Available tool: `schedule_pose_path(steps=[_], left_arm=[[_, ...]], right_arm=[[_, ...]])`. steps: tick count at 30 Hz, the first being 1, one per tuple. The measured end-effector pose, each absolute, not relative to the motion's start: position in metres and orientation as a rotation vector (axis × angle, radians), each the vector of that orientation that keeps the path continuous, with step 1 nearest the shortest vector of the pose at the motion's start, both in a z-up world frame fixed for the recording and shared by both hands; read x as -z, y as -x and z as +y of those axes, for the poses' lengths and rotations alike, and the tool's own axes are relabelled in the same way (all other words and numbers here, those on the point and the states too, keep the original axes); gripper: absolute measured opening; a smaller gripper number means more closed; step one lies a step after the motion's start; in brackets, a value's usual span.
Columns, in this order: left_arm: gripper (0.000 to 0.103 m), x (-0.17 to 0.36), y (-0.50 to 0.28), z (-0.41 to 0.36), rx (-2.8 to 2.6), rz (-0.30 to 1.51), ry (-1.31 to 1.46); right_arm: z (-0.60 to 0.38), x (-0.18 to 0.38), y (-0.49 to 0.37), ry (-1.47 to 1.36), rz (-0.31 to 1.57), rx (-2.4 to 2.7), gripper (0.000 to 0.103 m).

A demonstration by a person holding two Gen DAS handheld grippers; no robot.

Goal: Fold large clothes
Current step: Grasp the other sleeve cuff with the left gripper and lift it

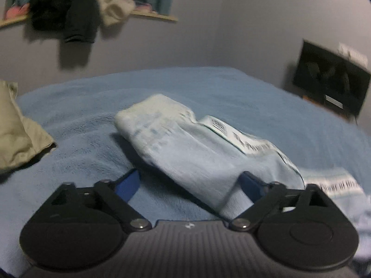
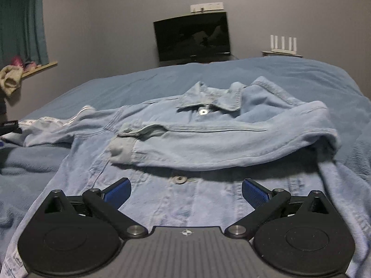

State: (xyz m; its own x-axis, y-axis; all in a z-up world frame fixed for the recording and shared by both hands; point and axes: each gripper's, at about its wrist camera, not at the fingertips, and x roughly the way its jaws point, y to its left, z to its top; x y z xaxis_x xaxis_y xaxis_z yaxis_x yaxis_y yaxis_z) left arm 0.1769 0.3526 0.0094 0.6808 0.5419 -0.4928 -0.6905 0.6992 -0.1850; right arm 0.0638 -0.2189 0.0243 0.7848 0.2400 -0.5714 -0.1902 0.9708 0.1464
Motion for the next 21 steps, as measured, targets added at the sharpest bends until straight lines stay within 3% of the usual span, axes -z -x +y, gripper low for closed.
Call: schedule_pose_path(steps=[1,4,7,8,21], left_arm=[[0.086,-0.009,-0.177,0.358,-0.708,0.399,0.388],[0.070,-0.008,-0.187,0.368,-0.701,0.362,0.389],[0.029,0.000,-0.183,0.377,-0.649,0.331,0.472],[0.009,0.002,-0.178,0.380,-0.593,0.309,0.527],[0.005,-0.102,-0.156,0.238,-0.252,0.117,0.255]], right_arm=[[-0.216,-0.023,-0.064,-0.071,0.629,-0.242,0.103],[-0.206,-0.018,-0.065,-0.038,0.640,-0.264,0.103],[-0.200,-0.015,-0.066,-0.009,0.649,-0.277,0.103],[-0.200,-0.013,-0.066,-0.008,0.653,-0.278,0.103],[-0.216,-0.024,-0.067,-0.083,0.657,-0.219,0.103]])
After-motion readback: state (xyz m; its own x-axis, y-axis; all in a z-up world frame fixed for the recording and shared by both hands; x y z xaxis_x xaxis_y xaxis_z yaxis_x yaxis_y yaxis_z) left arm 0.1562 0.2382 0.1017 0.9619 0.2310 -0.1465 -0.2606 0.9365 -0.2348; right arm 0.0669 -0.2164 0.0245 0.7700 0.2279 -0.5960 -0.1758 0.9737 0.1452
